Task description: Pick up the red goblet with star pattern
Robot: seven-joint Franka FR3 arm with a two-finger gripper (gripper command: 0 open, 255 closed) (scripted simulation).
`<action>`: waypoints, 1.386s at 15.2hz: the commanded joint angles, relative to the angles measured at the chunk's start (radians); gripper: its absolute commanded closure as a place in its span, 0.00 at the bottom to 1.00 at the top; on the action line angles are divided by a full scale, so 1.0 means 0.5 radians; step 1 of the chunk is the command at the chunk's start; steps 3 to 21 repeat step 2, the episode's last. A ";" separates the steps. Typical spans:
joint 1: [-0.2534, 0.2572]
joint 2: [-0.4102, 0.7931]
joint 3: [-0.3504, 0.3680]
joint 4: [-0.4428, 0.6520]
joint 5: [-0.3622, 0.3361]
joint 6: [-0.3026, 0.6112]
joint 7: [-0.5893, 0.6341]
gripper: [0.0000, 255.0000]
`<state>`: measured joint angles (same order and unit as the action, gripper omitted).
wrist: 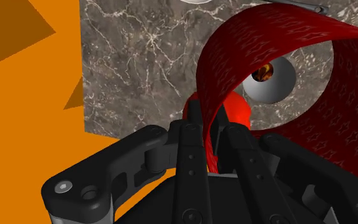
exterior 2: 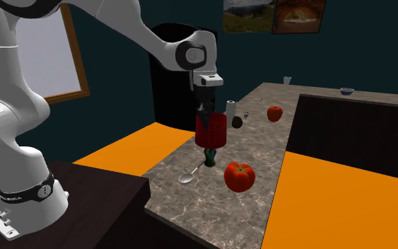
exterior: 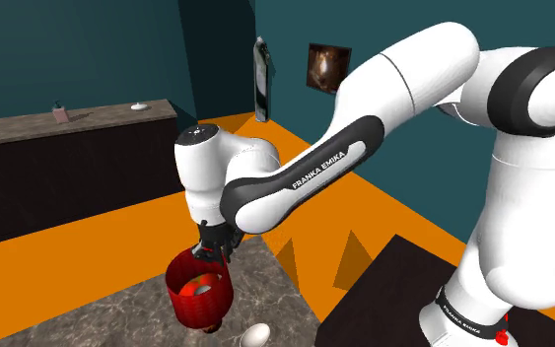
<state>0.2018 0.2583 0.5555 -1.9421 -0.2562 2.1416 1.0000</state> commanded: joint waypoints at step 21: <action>-0.006 -0.017 0.003 0.012 0.014 -0.024 -0.014 1.00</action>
